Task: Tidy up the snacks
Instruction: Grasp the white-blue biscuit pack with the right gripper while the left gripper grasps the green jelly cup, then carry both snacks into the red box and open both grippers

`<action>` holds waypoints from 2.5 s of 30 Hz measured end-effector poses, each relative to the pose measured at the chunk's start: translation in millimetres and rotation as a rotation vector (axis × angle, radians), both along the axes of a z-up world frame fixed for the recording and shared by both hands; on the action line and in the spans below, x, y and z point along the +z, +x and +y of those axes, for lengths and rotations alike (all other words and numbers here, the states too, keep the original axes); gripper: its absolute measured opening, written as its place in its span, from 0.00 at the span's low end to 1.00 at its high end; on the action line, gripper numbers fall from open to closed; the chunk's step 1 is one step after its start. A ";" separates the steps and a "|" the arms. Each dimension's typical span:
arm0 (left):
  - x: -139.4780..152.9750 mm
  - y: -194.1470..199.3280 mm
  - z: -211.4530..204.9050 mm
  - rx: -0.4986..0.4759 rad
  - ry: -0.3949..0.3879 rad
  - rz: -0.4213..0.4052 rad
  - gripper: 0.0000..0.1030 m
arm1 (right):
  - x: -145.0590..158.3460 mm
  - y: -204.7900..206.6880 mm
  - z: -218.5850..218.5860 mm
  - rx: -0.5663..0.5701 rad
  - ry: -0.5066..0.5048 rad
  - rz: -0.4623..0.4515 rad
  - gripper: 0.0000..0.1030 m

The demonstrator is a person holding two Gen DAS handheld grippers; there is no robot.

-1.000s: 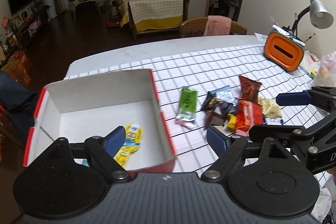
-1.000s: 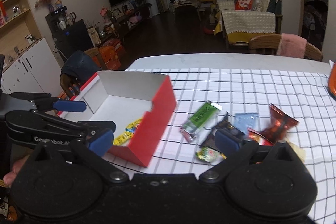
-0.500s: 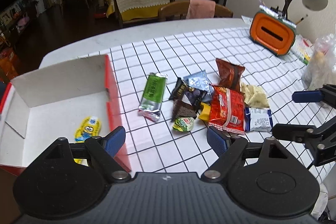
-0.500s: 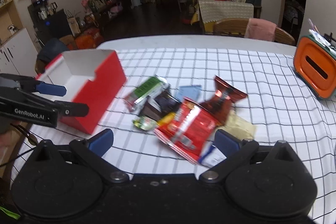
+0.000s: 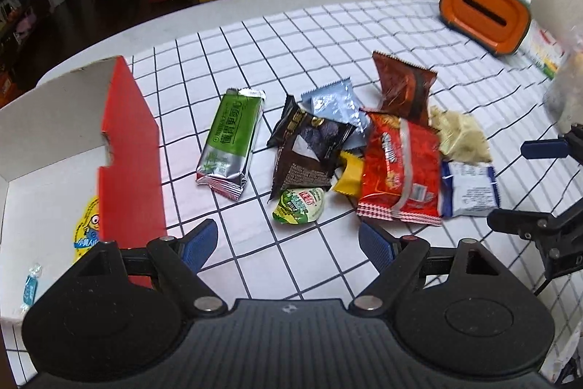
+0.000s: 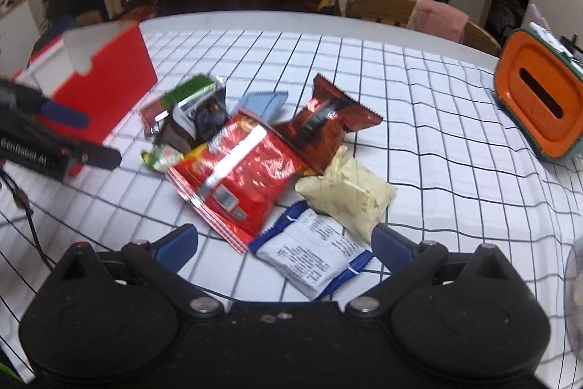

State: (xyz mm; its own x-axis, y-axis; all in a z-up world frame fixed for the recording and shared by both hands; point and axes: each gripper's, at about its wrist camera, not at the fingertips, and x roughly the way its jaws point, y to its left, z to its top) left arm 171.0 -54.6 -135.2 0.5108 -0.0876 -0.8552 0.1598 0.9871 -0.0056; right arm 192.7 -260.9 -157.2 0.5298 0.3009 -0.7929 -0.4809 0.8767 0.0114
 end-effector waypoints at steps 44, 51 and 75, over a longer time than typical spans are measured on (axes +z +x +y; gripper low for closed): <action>-48.6 48.0 -7.0 -0.017 0.014 0.115 0.31 | -40.8 13.2 2.0 0.162 -0.047 0.108 0.46; -44.9 22.1 0.6 0.030 0.013 0.125 0.31 | -32.2 -3.1 5.8 0.082 -0.008 0.126 0.46; 52.4 -61.8 77.3 0.138 -0.054 -0.057 0.31 | 53.7 -38.5 94.6 0.141 0.122 -0.010 0.46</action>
State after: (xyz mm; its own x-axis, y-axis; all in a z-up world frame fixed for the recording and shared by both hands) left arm 109.2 22.8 -82.7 0.5690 -0.0579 -0.8203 0.0239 0.9983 -0.0539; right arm 154.3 -166.3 -103.5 0.4837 0.4663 -0.7407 -0.5993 0.7932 0.1080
